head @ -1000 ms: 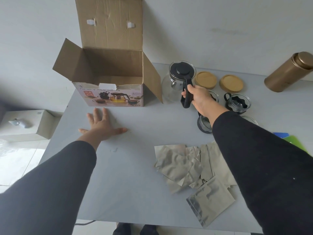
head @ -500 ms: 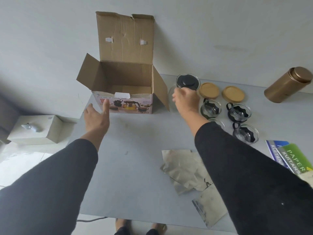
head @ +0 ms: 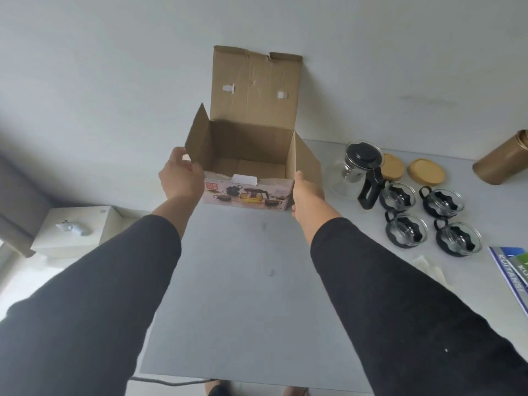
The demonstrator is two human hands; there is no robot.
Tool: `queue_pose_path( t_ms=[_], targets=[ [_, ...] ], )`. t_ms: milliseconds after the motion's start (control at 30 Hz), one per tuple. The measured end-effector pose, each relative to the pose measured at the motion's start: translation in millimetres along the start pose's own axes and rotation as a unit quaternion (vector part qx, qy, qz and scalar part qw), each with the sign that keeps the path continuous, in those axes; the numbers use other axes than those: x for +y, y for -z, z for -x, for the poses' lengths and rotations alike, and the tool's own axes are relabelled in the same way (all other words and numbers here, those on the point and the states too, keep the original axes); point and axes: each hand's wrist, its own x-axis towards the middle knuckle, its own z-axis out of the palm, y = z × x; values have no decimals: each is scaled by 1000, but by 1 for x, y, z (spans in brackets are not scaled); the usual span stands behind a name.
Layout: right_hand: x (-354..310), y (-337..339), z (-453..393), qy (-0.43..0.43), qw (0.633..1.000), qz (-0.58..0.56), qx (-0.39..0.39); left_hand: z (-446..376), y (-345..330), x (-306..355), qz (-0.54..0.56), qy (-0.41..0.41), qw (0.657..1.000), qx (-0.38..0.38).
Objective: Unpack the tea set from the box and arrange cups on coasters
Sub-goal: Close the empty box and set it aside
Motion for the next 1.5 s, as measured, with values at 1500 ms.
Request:
queue_pose_path(
  t_ms=[1500],
  targets=[
    [-149,-23,-15,238,953,-182,-57,-122,15,70,334,88,906,-244]
  ],
)
